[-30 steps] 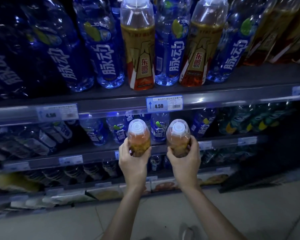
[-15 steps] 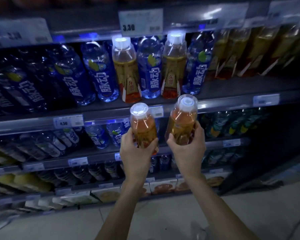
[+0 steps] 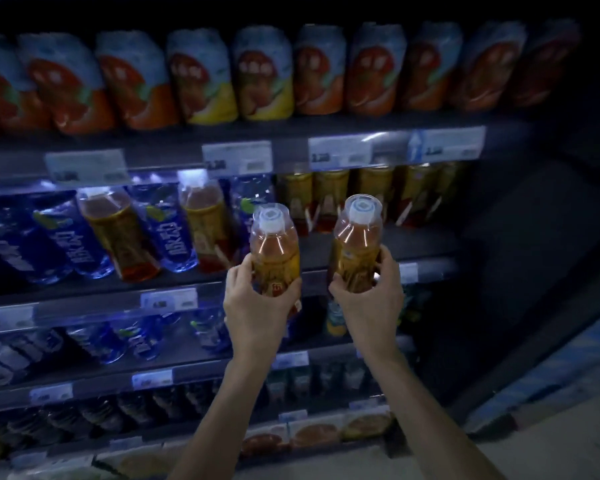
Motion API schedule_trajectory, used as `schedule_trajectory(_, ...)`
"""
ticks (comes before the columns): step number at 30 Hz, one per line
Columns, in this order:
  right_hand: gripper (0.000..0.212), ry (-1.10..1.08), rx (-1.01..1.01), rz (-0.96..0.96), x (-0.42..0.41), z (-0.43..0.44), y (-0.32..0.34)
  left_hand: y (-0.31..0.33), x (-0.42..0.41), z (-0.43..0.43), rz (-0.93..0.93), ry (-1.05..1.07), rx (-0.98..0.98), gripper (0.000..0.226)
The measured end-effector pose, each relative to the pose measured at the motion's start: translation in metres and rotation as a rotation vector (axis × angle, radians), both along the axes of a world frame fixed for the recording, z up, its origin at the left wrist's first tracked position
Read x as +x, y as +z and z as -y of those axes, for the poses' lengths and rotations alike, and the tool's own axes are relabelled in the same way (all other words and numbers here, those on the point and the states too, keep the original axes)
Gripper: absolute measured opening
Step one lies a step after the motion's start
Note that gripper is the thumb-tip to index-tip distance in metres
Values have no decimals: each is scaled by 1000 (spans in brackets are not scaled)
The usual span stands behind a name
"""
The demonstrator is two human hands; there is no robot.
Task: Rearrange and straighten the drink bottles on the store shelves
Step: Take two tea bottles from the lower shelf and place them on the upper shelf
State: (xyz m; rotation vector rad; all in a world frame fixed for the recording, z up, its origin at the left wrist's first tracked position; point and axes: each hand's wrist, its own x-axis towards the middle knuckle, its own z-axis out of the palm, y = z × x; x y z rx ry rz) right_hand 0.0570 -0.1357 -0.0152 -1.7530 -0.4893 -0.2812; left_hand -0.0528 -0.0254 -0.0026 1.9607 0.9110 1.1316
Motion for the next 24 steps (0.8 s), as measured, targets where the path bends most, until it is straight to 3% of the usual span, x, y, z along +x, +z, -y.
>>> schedule_trajectory(13, 71, -52, 18, 23, 106, 45, 26, 32, 112, 35, -25, -33, 64, 63)
schedule_trajectory(24, 72, -48, 20, 19, 142, 34, 23, 23, 161, 35, 28, -7, -5, 84)
